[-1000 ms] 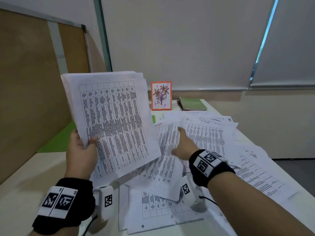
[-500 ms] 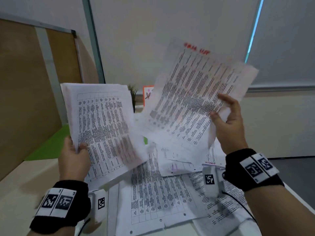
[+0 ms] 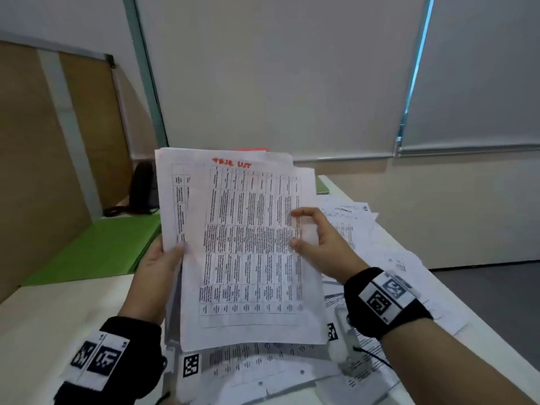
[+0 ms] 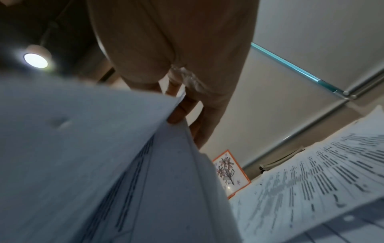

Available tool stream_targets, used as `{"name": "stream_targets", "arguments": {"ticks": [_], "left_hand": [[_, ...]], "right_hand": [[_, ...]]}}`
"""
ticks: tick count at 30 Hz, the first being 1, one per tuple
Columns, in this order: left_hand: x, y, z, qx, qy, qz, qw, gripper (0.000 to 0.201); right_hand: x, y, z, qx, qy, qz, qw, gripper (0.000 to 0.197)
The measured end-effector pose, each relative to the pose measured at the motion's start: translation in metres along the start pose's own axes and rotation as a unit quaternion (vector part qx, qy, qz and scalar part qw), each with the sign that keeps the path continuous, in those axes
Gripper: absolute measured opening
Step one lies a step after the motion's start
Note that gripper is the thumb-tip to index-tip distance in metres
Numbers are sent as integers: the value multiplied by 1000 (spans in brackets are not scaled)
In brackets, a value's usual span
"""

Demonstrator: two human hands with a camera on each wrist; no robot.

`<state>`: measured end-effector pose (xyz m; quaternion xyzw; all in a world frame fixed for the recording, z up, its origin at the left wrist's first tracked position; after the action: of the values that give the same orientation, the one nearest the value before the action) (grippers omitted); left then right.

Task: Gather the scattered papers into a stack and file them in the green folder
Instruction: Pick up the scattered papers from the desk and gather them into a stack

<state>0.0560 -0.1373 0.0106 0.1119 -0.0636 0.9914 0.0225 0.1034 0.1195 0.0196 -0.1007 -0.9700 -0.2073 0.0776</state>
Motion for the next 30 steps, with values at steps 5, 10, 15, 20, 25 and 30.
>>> {"name": "stream_targets", "arguments": {"ticks": [5,10,15,20,25,30], "left_hand": [[-8,-11,-7,91,-33,8,995,30],[-3,-2,-15,136,-43,50,989,31],[-1,0,-9,119,-74,61,988,29],[2,-1,-11,111,-84,64,988,26],[5,2,-18,108,-75,68,989,23],[5,5,-18,108,-71,74,989,25]], "right_hand": [[5,-4,15,-11,-39,9,999,41],[20,28,51,-107,-197,73,972,65],[21,67,91,-290,-385,62,874,88],[26,64,99,-367,-416,11,832,106],[32,58,102,-385,-421,6,821,114],[32,55,100,-349,-428,-4,833,119]]}}
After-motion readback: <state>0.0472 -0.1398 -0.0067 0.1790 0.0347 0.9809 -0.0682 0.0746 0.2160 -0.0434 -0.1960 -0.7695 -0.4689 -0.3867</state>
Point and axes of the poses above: each hand's wrist, its own x-axis towards the middle knuckle, its own y-axis out of the back of the hand, z = x × y, the point moved 3 cm from there along x, towards the middle knuckle, and after that the axes turned 4 degrees about -y, right-handed, at the moved point
